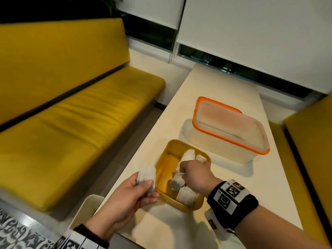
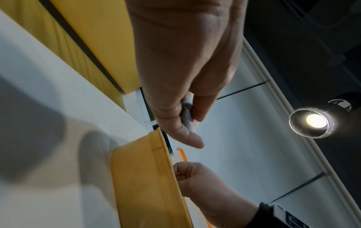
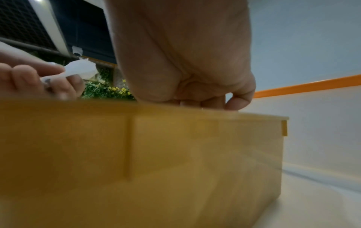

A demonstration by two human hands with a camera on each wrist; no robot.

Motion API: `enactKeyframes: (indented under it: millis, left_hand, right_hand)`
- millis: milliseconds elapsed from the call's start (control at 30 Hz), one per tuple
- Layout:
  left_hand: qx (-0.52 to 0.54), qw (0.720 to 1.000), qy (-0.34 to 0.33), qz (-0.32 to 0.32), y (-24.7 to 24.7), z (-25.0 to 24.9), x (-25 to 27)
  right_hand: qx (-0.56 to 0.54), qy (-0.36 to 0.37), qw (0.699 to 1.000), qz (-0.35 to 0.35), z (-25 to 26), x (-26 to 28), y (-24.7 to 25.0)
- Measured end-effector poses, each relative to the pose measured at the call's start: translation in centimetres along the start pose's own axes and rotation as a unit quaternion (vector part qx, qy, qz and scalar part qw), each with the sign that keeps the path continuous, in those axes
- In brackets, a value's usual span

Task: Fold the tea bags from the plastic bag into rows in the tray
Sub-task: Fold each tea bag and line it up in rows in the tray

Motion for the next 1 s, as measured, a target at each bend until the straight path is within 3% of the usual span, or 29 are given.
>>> enactKeyframes:
  millis: [267, 333, 400, 500, 767, 1000]
  left_hand:
    - [-0.009, 1.000, 0.012, 0.002, -0.8, 0.6, -0.3]
    - [-0.004, 1.000, 0.018, -0.004, -1.0, 0.7, -0.5]
    - [-0.010, 1.000, 0.016, -0.001, -1.5, 0.7, -0.6]
    - [-0.044, 0.999, 0.009, 0.026, -2.8, 0.7, -0.8]
    - [-0.098, 0.995, 0.002, 0.037, -4.6, 0.7, -1.5]
    - [-0.103, 0.994, -0.029, 0.005, -3.8, 0.3, -1.7]
  right_hand:
    - [0.110, 0.030, 0.993, 0.015, 1.5, 1.2, 1.6]
    - [0.057, 0.052, 0.995, -0.066, 2.6, 2.6, 4.3]
    - [-0.089, 0.083, 0.984, -0.134, 3.6, 4.6, 6.7]
    - [-0.286, 0.128, 0.945, -0.089, 5.3, 7.2, 6.6]
    - [-0.326, 0.095, 0.929, -0.144, 3.3, 7.8, 6.1]
    - [-0.310, 0.091, 0.939, -0.114, 2.0, 7.3, 5.8]
Point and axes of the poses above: each hand's wrist, its own x-axis away from the middle knuckle, its own y-axis out of the back of the hand, z = x × y, the point moved 9 cm from there along -x, towards the middle knuckle, and after that the axes turned 1 degree about z, right-handed, at the moved point
